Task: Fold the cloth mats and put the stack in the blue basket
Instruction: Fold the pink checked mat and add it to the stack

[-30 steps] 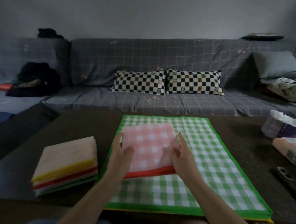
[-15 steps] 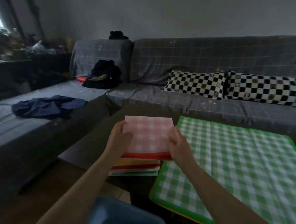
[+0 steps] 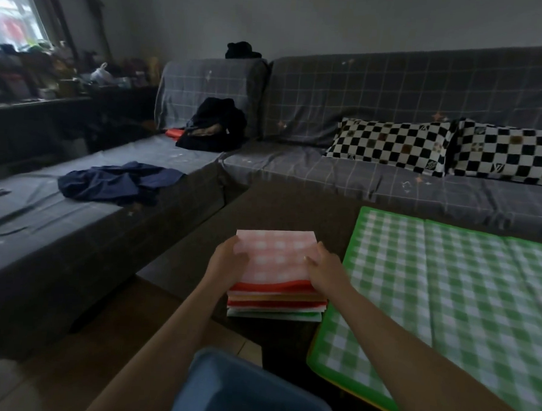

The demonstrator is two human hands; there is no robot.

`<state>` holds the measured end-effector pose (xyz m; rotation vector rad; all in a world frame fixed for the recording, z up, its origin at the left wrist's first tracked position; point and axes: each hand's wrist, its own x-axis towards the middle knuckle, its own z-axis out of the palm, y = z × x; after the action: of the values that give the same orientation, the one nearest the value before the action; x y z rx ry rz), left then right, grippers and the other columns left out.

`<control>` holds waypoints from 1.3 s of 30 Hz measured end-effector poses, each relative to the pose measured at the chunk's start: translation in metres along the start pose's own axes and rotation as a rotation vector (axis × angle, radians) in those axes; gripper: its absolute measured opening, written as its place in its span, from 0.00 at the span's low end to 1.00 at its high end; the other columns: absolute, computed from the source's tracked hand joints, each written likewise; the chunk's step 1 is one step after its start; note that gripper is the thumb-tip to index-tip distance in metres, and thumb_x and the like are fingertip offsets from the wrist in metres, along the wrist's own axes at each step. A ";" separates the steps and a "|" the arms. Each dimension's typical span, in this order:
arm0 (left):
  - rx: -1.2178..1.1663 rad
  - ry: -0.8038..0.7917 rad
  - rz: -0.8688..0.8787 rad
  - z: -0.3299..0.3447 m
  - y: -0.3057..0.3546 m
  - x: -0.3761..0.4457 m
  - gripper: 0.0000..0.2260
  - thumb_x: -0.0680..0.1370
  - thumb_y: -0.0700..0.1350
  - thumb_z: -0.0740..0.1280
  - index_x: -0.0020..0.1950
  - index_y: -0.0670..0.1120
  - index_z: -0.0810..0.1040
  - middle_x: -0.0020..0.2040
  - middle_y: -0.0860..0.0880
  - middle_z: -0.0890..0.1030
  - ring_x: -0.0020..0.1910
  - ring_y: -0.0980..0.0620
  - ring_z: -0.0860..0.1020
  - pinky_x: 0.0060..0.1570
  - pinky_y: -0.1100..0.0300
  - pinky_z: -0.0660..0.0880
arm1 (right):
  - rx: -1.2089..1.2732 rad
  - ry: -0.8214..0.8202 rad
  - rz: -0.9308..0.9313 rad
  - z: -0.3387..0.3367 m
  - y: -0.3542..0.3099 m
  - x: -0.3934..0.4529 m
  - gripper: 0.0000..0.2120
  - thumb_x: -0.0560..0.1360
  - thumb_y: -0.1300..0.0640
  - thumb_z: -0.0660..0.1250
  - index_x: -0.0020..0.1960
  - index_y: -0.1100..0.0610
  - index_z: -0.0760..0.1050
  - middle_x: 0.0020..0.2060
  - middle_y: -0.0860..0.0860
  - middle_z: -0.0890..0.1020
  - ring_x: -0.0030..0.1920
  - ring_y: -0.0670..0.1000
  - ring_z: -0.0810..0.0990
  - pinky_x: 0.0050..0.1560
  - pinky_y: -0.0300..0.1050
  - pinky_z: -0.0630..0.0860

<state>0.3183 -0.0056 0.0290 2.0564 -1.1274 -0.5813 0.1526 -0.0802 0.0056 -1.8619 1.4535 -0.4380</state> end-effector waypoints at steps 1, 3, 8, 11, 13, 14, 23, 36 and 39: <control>0.037 -0.010 0.010 0.002 -0.001 -0.001 0.16 0.82 0.43 0.58 0.69 0.44 0.68 0.51 0.48 0.76 0.36 0.59 0.71 0.34 0.65 0.69 | -0.028 -0.002 -0.003 0.002 0.001 0.000 0.28 0.82 0.49 0.53 0.77 0.53 0.46 0.74 0.59 0.55 0.71 0.61 0.63 0.66 0.52 0.65; 0.089 -0.014 0.023 0.006 -0.006 -0.002 0.14 0.82 0.44 0.57 0.67 0.46 0.70 0.54 0.48 0.76 0.39 0.58 0.73 0.39 0.63 0.71 | -0.068 0.001 -0.010 0.005 0.002 -0.001 0.27 0.82 0.49 0.52 0.77 0.53 0.46 0.74 0.60 0.55 0.69 0.60 0.65 0.64 0.51 0.66; 0.192 -0.069 0.013 0.011 -0.016 -0.002 0.19 0.82 0.44 0.56 0.73 0.47 0.62 0.65 0.46 0.71 0.63 0.46 0.71 0.69 0.46 0.63 | -0.097 0.045 0.015 0.014 0.010 0.001 0.26 0.81 0.52 0.53 0.76 0.56 0.50 0.72 0.60 0.55 0.65 0.59 0.68 0.61 0.48 0.67; 0.135 -0.085 -0.050 0.014 -0.010 0.001 0.15 0.82 0.44 0.55 0.69 0.45 0.66 0.55 0.45 0.76 0.51 0.50 0.76 0.63 0.52 0.67 | -0.117 0.104 0.010 0.020 0.015 0.002 0.22 0.80 0.56 0.55 0.72 0.60 0.58 0.68 0.60 0.60 0.64 0.58 0.66 0.61 0.48 0.66; 0.039 -0.107 -0.140 0.016 -0.005 0.004 0.13 0.83 0.45 0.56 0.65 0.41 0.70 0.46 0.47 0.75 0.43 0.52 0.75 0.55 0.57 0.69 | -0.068 0.085 0.015 0.021 0.015 0.001 0.24 0.80 0.57 0.53 0.75 0.60 0.54 0.70 0.59 0.62 0.67 0.57 0.66 0.63 0.47 0.66; 0.001 -0.124 -0.173 0.015 -0.006 0.007 0.14 0.83 0.45 0.56 0.65 0.40 0.70 0.45 0.47 0.74 0.43 0.52 0.75 0.54 0.57 0.69 | -0.019 0.063 0.023 0.021 0.014 0.000 0.25 0.81 0.58 0.52 0.76 0.59 0.51 0.70 0.59 0.65 0.67 0.57 0.68 0.61 0.46 0.67; -0.233 -0.216 -0.306 0.012 -0.016 0.009 0.19 0.82 0.48 0.58 0.72 0.46 0.64 0.40 0.50 0.70 0.39 0.53 0.74 0.45 0.59 0.73 | 0.144 0.020 0.068 0.024 0.015 -0.006 0.26 0.82 0.57 0.48 0.77 0.54 0.45 0.60 0.57 0.73 0.46 0.50 0.72 0.44 0.43 0.68; 0.370 -0.259 0.006 0.032 -0.050 0.011 0.28 0.82 0.55 0.49 0.78 0.52 0.38 0.79 0.49 0.43 0.77 0.45 0.48 0.74 0.43 0.48 | -0.019 0.061 -0.058 0.040 0.028 -0.004 0.32 0.80 0.62 0.51 0.76 0.55 0.36 0.77 0.54 0.49 0.75 0.56 0.55 0.71 0.49 0.59; 0.444 -0.257 0.005 0.033 -0.055 0.015 0.28 0.82 0.56 0.47 0.78 0.51 0.38 0.79 0.48 0.43 0.78 0.47 0.45 0.73 0.44 0.43 | -0.070 0.052 -0.085 0.042 0.030 -0.001 0.32 0.80 0.63 0.50 0.76 0.48 0.36 0.77 0.53 0.46 0.75 0.56 0.54 0.70 0.48 0.61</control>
<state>0.3331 -0.0107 -0.0351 2.3990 -1.5197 -0.6511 0.1586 -0.0690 -0.0442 -1.9867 1.4447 -0.4855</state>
